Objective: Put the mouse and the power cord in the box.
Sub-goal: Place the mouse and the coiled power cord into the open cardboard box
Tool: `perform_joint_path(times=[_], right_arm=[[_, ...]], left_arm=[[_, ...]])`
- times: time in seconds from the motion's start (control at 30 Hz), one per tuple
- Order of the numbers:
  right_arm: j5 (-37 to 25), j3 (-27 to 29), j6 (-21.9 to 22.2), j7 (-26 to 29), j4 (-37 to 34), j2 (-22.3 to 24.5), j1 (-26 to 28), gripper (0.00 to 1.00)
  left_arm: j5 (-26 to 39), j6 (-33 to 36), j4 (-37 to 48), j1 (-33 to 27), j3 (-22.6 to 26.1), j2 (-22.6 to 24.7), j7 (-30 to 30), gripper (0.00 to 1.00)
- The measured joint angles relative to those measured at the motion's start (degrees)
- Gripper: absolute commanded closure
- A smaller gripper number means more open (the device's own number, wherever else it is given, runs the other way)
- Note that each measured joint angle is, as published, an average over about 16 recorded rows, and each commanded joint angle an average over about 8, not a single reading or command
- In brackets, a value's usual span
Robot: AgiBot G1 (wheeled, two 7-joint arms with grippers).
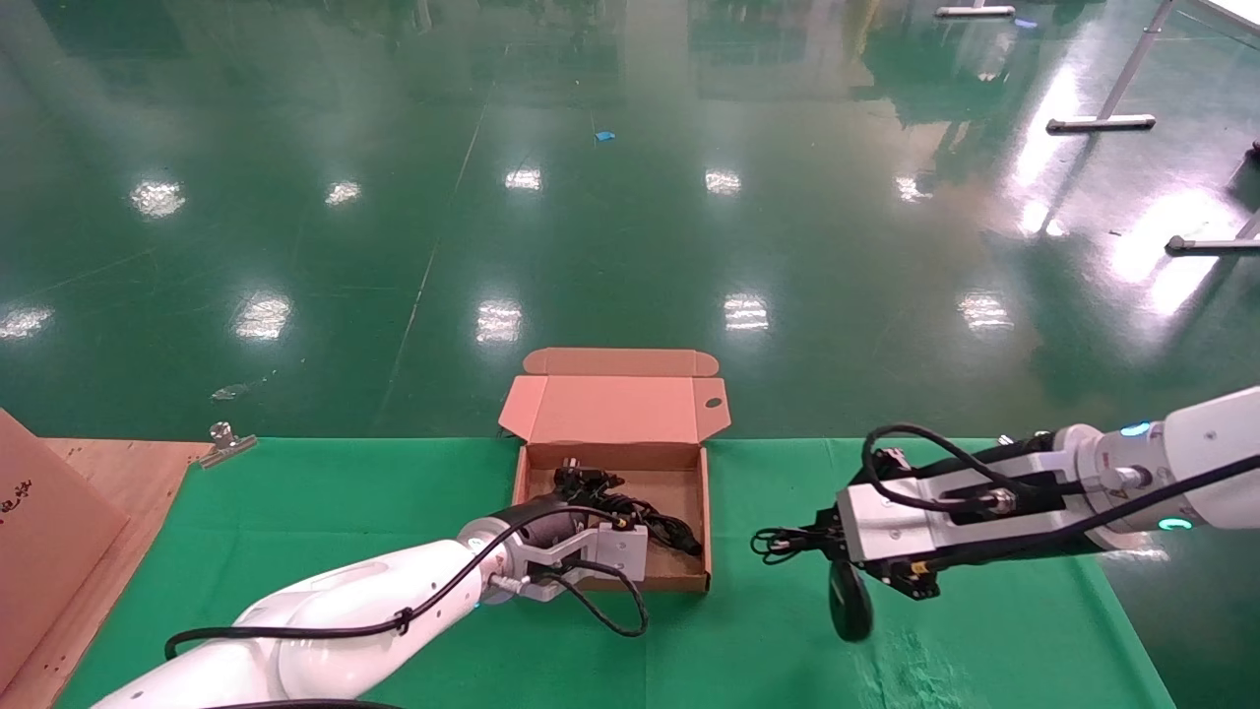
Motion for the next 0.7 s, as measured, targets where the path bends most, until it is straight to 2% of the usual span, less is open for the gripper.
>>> perform_joint_path(times=[0.13, 0.27, 0.47, 0.7], right_arm=[[-0.39, -0.17, -0.12, 1.14, 0.94, -1.13, 1.07, 1.0], [-1.03, -0.42, -0.03, 2.37, 1.61, -2.85, 2.62, 1.0], [-2.62, -1.24, 0.63, 3.94, 1.22, -7.12, 5.49, 1.0], [-5.31, -3.23, 2.64, 4.49, -3.23, -14.83, 8.23, 1.0]], left_arm=[[-3.35, 2.63, -1.49, -1.39, -0.03, -1.77, 2.18, 0.0], [-7.87, 6.98, -5.78, -2.58, -1.42, -5.65, 5.04, 0.0], [-17.25, 14.97, -14.97, -2.85, -6.33, -14.62, 10.82, 0.0], [-29.48, 23.16, -23.77, -0.55, -13.86, -26.4, 17.96, 0.0]])
